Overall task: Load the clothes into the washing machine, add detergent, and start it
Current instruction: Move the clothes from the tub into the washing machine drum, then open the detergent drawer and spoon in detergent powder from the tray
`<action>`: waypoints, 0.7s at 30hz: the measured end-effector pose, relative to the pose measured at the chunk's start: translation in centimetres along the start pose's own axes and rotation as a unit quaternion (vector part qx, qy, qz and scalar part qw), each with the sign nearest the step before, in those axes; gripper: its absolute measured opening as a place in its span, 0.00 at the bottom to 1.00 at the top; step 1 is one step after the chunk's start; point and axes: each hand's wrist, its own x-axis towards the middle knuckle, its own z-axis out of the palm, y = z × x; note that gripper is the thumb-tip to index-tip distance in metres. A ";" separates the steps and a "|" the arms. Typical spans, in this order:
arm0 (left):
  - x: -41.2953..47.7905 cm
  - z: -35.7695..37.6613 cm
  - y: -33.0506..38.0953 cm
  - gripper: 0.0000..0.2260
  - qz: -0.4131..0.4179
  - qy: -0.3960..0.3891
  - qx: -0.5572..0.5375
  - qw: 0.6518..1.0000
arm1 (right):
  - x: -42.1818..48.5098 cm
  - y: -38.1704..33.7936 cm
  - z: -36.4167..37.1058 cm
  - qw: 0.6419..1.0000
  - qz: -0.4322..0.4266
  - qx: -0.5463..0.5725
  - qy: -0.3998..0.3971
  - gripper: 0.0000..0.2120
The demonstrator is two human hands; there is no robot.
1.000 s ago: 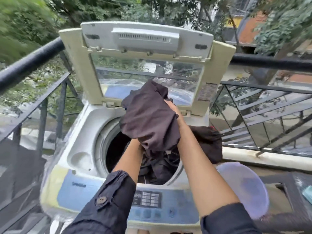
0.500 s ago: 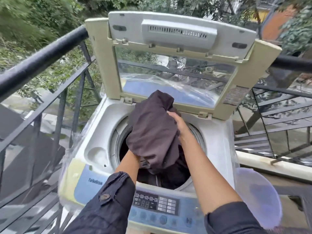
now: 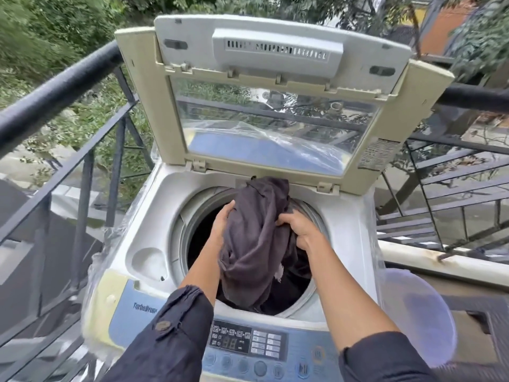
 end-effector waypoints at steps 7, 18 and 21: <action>0.6 0.4 -0.1 0.18 0.108 0.148 0.123 0.975 | 0.4 1.0 -0.8 0.997 0.014 -0.082 0.009 0.17; -0.1 1.9 -0.1 0.14 0.058 0.146 0.029 0.987 | 1.2 0.4 -0.6 0.998 0.030 -0.019 0.052 0.19; -0.1 2.5 0.3 0.15 0.036 0.136 -0.007 0.990 | 1.1 0.1 -0.2 0.998 0.045 0.023 0.029 0.19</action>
